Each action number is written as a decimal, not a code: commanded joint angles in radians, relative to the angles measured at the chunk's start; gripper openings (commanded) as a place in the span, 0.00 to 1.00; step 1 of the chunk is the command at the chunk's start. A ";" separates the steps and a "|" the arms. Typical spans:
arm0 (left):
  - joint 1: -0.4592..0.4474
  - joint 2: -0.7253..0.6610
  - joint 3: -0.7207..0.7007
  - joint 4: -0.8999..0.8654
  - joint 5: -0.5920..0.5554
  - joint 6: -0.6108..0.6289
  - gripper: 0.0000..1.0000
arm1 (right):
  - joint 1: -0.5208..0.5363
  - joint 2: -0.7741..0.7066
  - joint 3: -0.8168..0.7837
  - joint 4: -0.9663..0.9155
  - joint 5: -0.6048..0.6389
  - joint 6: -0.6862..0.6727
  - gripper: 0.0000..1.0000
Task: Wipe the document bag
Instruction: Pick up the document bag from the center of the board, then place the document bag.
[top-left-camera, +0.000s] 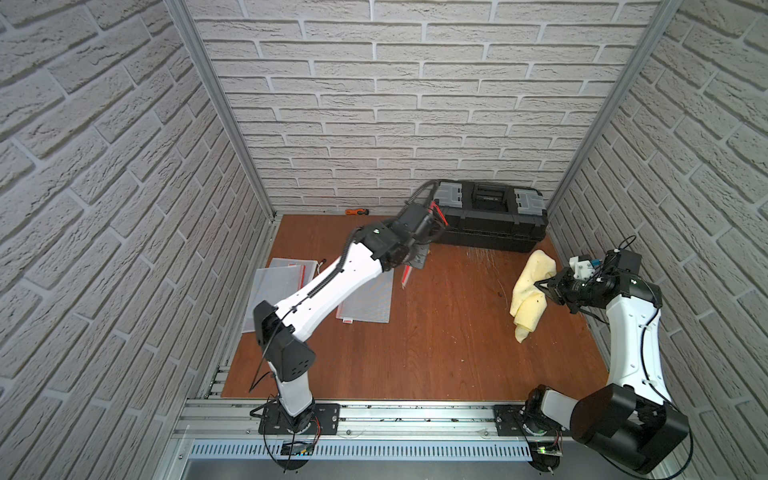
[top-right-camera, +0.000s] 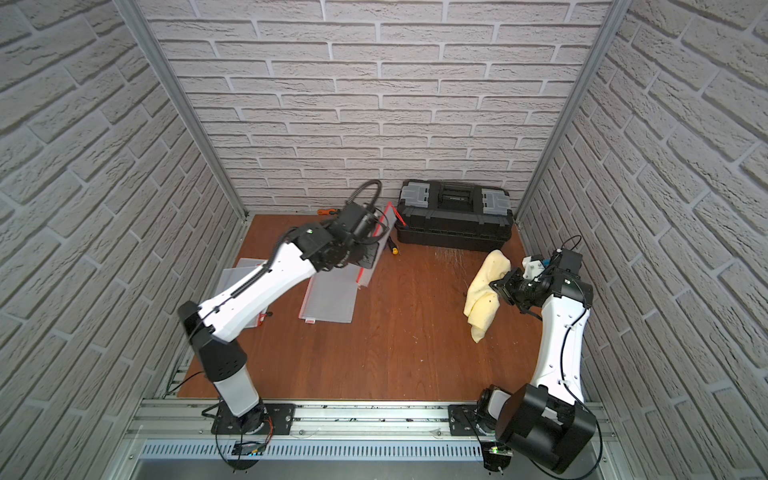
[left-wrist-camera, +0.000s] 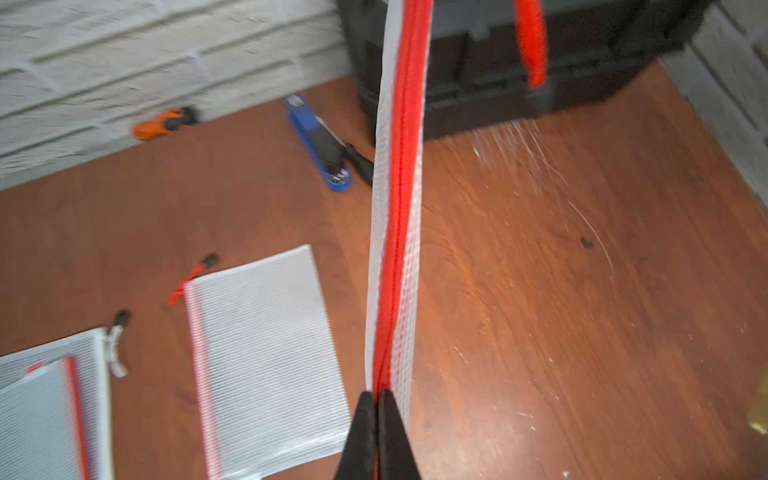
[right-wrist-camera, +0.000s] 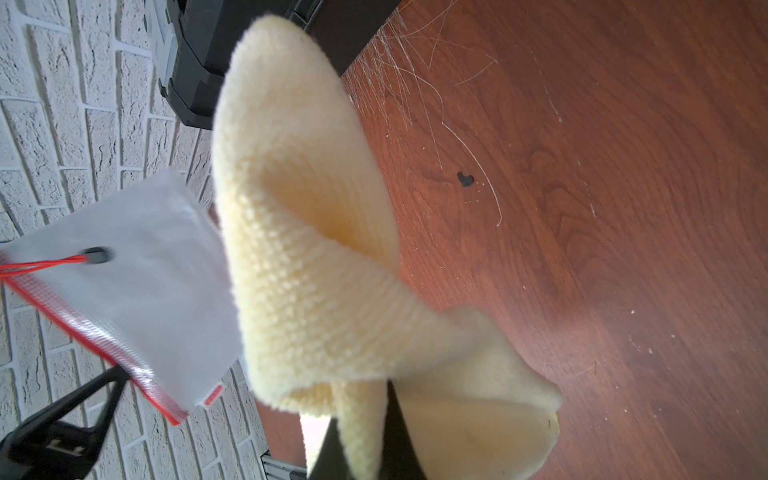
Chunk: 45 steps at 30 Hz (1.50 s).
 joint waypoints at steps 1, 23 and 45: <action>0.056 -0.041 -0.065 -0.141 -0.111 0.037 0.00 | 0.010 -0.014 -0.019 0.034 -0.019 0.008 0.02; 0.642 -0.280 -0.407 -0.320 -0.342 0.137 0.00 | 0.169 0.031 -0.031 0.099 0.038 0.069 0.02; 0.716 -0.007 -0.619 0.050 -0.393 0.278 0.00 | 0.252 0.047 -0.052 0.113 0.102 0.095 0.02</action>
